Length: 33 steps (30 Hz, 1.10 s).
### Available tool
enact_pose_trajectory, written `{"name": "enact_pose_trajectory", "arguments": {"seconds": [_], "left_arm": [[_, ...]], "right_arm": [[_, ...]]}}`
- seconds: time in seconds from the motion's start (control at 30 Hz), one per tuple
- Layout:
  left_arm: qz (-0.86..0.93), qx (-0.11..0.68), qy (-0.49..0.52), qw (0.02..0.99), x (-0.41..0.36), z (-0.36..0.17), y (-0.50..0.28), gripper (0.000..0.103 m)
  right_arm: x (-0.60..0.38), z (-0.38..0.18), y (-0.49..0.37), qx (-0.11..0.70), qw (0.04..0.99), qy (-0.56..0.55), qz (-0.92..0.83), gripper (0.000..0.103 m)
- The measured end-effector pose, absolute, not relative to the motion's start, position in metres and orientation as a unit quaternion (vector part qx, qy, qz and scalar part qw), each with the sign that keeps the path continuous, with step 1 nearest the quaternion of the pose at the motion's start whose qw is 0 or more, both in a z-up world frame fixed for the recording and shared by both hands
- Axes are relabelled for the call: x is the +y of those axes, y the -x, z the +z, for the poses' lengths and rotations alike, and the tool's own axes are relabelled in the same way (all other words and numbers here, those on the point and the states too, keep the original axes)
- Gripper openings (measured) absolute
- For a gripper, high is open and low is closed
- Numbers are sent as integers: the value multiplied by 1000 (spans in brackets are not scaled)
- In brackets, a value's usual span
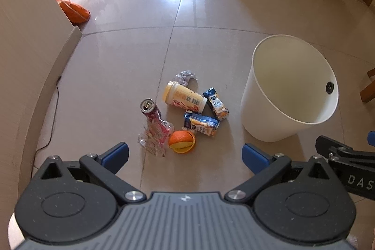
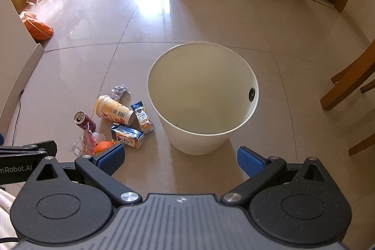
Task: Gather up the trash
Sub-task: 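Approach the trash pile and white bin with both tools, then grasp the white bin rim with the right gripper while left tool approaches trash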
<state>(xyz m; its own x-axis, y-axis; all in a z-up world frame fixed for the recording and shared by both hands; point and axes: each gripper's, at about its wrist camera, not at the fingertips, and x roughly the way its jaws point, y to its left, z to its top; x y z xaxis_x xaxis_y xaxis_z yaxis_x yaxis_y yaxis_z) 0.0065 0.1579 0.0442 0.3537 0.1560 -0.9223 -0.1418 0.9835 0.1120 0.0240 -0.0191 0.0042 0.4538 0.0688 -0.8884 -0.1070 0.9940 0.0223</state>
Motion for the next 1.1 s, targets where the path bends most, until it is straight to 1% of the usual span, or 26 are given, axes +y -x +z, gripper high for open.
{"name": "enact_pose_trajectory", "arguments": {"seconds": [0.23, 0.6, 0.9, 1.1], "left_arm": [[89, 580, -2, 810, 150, 27, -24, 102], [78, 597, -4, 798, 150, -7, -55, 102], [73, 586, -7, 807, 160, -27, -95, 102], [69, 567, 22, 821, 173, -47, -115, 102]], "right_arm": [[-20, -12, -44, 536, 841, 37, 61, 103], [-43, -31, -88, 535, 843, 19, 46, 103], [-44, -57, -119, 549, 835, 17, 29, 103], [-47, -71, -139, 549, 836, 21, 9, 103]]}}
